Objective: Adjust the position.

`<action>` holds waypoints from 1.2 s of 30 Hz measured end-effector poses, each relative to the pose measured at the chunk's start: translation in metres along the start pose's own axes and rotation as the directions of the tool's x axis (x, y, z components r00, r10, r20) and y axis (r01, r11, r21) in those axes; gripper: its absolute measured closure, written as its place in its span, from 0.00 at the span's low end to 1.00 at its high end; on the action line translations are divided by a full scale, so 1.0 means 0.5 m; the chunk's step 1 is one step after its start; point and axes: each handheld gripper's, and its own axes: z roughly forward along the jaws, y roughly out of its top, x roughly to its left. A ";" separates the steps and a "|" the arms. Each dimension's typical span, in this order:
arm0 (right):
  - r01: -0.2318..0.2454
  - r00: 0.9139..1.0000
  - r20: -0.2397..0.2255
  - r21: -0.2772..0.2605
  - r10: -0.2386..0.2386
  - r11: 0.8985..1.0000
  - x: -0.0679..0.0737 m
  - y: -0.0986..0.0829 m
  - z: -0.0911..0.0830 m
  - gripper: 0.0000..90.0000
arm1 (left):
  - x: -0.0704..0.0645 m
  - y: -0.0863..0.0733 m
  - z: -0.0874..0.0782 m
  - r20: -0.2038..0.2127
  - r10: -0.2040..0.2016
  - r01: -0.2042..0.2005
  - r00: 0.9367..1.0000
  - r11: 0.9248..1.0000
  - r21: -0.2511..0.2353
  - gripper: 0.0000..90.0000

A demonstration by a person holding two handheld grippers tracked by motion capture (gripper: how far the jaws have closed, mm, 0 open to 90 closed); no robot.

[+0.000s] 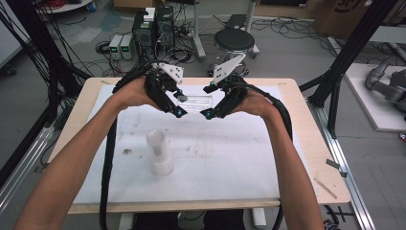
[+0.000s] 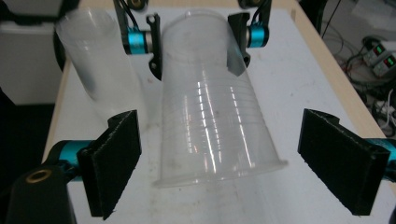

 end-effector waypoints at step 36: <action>-0.115 0.993 -0.007 -0.346 0.120 0.931 0.008 -0.072 -0.060 0.16 | -0.011 -0.088 -0.036 0.013 -0.064 0.062 0.998 0.877 -0.477 0.47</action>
